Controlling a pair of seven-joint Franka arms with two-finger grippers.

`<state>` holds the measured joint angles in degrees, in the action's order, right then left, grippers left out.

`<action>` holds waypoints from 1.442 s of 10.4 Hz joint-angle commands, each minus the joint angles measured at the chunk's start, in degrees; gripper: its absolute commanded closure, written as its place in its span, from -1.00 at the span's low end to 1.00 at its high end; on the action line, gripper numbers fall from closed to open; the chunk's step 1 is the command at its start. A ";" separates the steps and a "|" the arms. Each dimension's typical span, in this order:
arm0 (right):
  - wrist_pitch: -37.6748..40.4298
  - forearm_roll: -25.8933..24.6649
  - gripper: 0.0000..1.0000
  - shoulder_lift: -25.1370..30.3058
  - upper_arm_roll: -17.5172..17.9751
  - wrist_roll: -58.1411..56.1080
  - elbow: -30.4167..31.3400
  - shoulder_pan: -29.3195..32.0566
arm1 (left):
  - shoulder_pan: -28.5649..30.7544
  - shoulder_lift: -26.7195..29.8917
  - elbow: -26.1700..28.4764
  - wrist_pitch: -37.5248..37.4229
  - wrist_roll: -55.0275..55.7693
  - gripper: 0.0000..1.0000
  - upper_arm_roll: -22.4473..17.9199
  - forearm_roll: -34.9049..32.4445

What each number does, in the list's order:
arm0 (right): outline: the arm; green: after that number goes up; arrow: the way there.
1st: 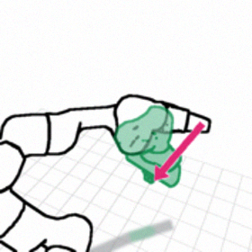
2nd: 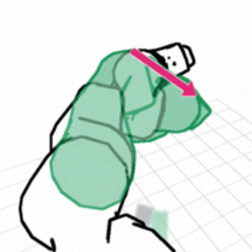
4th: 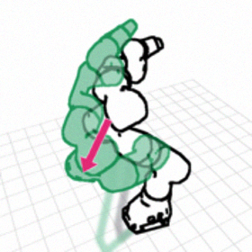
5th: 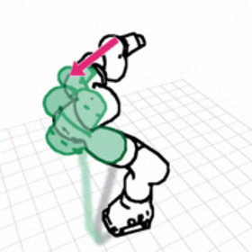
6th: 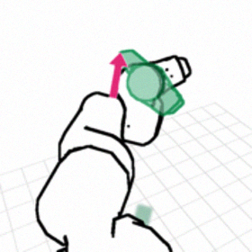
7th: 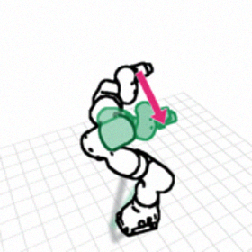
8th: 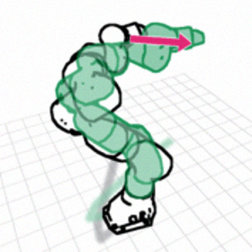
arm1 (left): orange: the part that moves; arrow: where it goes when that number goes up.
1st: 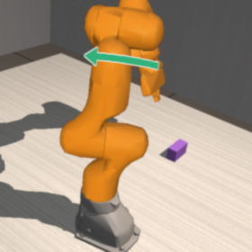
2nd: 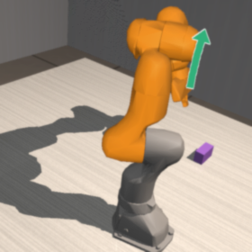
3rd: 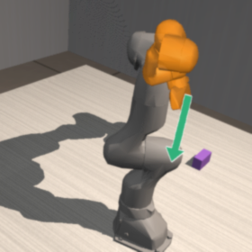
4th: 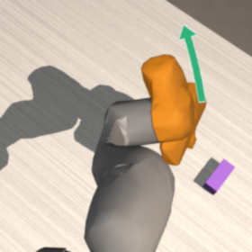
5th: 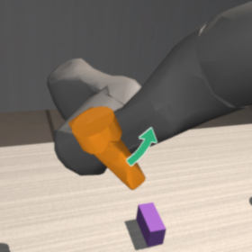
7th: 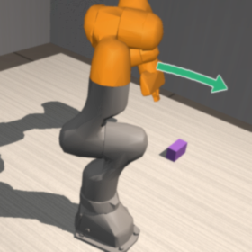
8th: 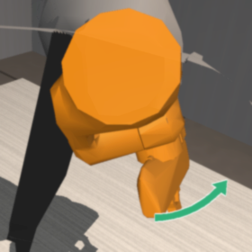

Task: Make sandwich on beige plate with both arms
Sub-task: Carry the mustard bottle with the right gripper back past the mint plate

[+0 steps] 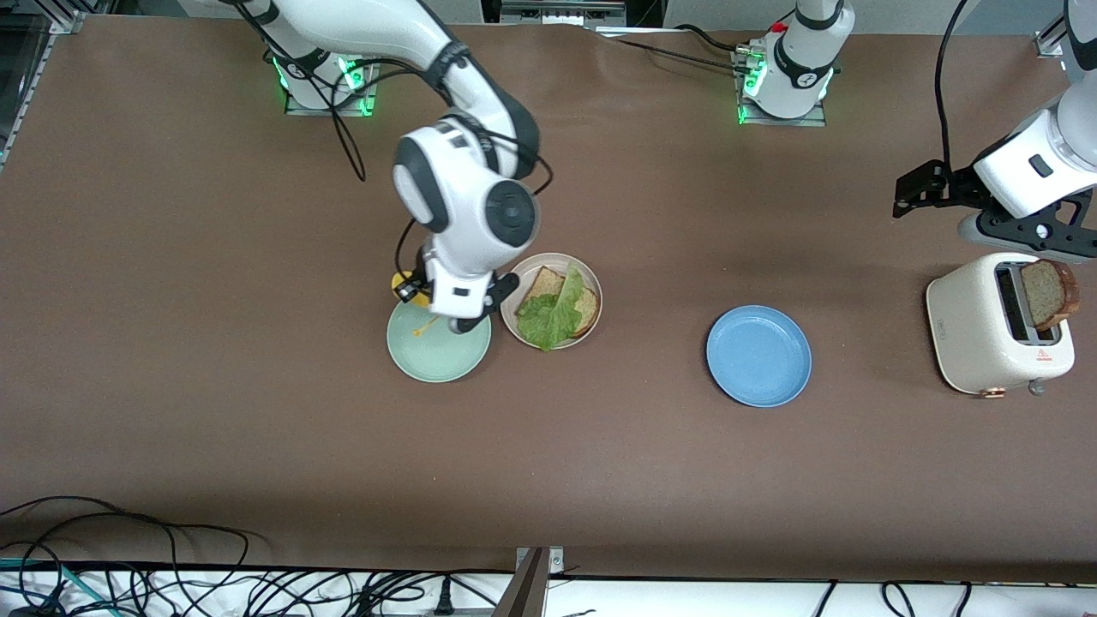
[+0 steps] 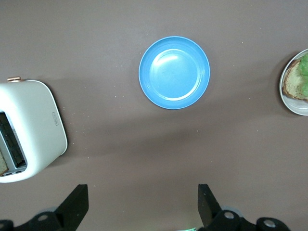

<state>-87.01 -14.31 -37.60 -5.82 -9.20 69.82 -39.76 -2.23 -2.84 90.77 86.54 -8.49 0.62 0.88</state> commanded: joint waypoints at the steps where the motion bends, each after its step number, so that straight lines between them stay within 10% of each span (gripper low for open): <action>1: -6.66 3.66 0.85 9.37 1.34 -5.19 11.37 4.67 | 0.12 -0.41 -1.74 -1.55 -0.13 -1.00 -0.26 1.40; 8: -28.44 20.52 0.85 19.93 1.34 -26.79 32.19 20.75 | 0.30 -0.59 -2.35 -1.55 -0.39 -1.00 -0.26 1.05; 15: -38.92 39.16 0.85 14.23 3.89 -45.72 35.81 29.21 | 0.30 -0.76 -2.26 -1.55 -0.48 -1.00 -0.26 1.49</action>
<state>-123.10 21.28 -23.18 -3.68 -52.21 103.92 -12.04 -2.14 -2.88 90.09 86.36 -8.49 0.45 0.88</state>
